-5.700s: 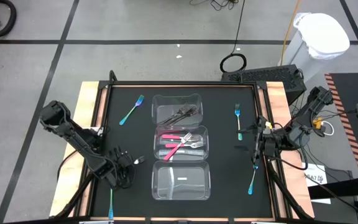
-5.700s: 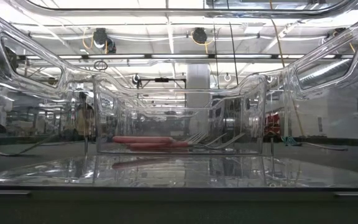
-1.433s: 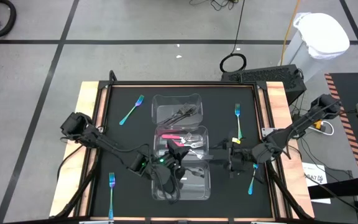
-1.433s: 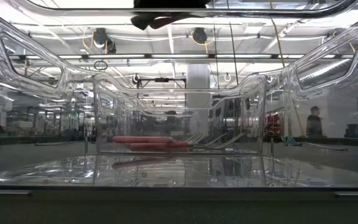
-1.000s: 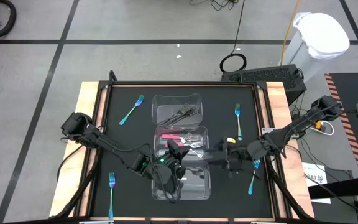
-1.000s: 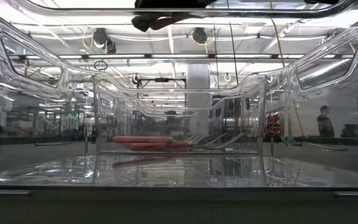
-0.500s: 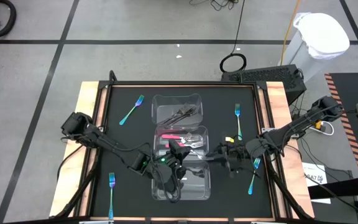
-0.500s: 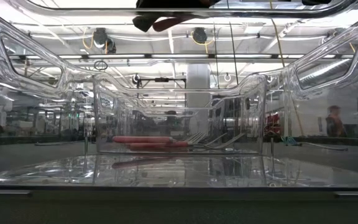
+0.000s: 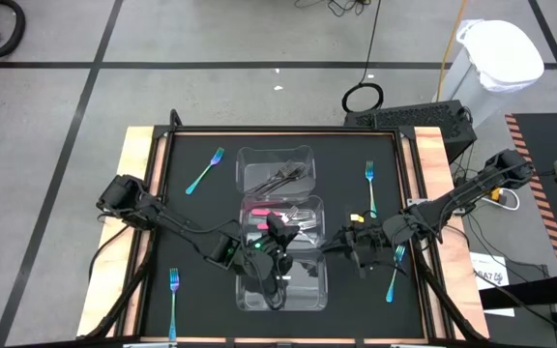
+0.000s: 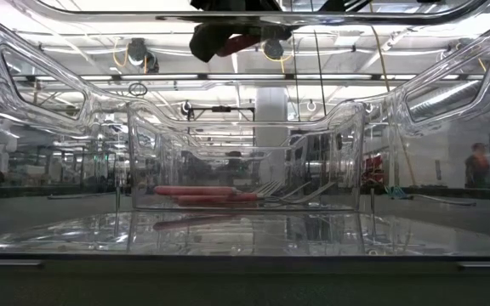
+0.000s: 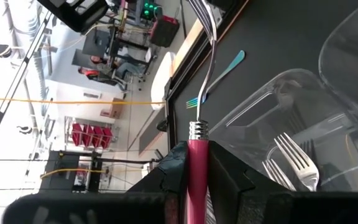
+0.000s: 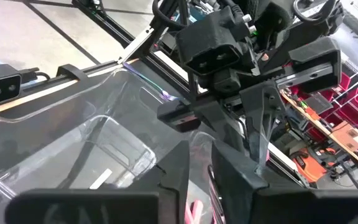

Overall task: Sort silverware by color (type)
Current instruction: Put the pink fork into the middle transparent bin

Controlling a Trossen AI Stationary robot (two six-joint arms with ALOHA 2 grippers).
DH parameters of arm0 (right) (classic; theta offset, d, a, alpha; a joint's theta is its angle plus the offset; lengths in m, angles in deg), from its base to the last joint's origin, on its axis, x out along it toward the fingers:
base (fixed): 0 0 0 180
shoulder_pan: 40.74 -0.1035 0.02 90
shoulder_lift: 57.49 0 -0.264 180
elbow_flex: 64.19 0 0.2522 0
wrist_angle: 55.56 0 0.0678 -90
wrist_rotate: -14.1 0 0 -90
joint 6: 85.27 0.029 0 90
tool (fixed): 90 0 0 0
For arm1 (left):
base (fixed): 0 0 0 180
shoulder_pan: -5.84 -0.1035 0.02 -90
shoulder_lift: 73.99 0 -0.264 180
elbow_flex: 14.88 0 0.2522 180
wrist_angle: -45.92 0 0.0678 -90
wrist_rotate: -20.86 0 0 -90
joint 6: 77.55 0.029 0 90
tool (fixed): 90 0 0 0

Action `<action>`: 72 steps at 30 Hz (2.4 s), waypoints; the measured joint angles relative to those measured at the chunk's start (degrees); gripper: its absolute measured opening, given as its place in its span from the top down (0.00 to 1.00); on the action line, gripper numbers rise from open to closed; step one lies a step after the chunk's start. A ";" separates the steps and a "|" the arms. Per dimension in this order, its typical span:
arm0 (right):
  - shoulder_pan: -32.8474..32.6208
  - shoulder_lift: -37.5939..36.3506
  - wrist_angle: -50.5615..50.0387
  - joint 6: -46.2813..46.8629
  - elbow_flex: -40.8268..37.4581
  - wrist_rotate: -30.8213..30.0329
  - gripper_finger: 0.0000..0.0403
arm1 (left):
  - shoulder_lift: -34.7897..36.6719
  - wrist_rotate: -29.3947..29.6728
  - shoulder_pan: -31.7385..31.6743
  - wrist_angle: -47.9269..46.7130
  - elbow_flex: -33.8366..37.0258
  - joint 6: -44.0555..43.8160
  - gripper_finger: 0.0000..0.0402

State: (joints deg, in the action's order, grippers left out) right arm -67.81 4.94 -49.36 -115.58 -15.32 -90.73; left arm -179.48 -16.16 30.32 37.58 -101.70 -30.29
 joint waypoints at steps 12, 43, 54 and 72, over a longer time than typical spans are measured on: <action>0.00 -0.02 -1.22 -0.21 0.00 -0.07 0.83 | 0.00 0.01 0.13 0.09 0.00 -0.24 0.88; 0.07 -0.10 -3.21 -2.64 0.00 -1.66 0.99 | -0.02 -3.31 0.27 0.76 0.09 -3.49 0.83; 0.00 -4.84 -8.14 -4.85 -0.04 -1.79 0.99 | 1.24 -1.04 2.52 4.93 0.00 -13.02 0.59; -6.16 -17.14 -18.95 -12.65 -0.04 -1.36 1.00 | 9.94 -17.27 3.16 -0.25 2.21 -35.57 0.59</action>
State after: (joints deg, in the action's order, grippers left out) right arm -73.97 -12.19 -68.30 -128.22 -15.36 -92.09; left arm -169.54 -33.43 33.48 37.33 -99.50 -65.85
